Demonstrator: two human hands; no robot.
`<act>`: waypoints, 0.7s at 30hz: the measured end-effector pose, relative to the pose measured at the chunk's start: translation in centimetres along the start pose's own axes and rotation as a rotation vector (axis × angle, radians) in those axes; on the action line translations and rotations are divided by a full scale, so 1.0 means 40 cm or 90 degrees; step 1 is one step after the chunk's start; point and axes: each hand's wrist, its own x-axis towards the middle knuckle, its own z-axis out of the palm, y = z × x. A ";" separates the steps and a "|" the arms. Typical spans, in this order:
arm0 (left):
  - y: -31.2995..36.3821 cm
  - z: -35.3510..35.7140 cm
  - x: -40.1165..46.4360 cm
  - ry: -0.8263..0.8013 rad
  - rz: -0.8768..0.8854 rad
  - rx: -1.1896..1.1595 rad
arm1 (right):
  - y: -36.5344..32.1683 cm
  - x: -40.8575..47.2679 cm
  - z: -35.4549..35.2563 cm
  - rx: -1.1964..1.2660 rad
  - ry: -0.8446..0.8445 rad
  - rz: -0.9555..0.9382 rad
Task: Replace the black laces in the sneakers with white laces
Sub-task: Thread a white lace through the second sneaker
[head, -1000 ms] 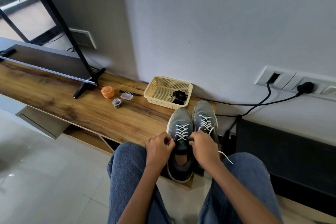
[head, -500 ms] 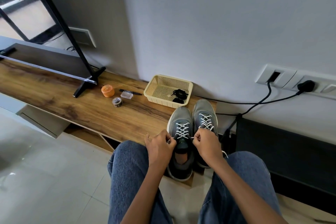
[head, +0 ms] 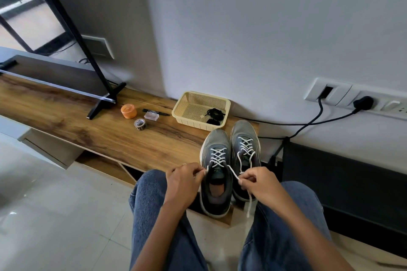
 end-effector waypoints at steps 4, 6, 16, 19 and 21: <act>0.042 -0.002 -0.022 0.004 0.024 -0.085 | -0.046 -0.029 0.009 0.119 0.040 -0.010; 0.051 -0.016 -0.021 -0.011 0.013 -0.164 | -0.066 -0.041 -0.002 0.196 0.056 -0.011; 0.115 -0.095 -0.011 -0.061 0.012 -0.475 | -0.151 -0.063 -0.062 0.488 -0.036 -0.011; 0.117 -0.102 -0.005 -0.093 0.009 -0.512 | -0.152 -0.058 -0.065 0.536 -0.039 -0.010; 0.118 -0.107 -0.006 -0.117 0.034 -0.531 | -0.147 -0.058 -0.064 0.550 -0.034 -0.033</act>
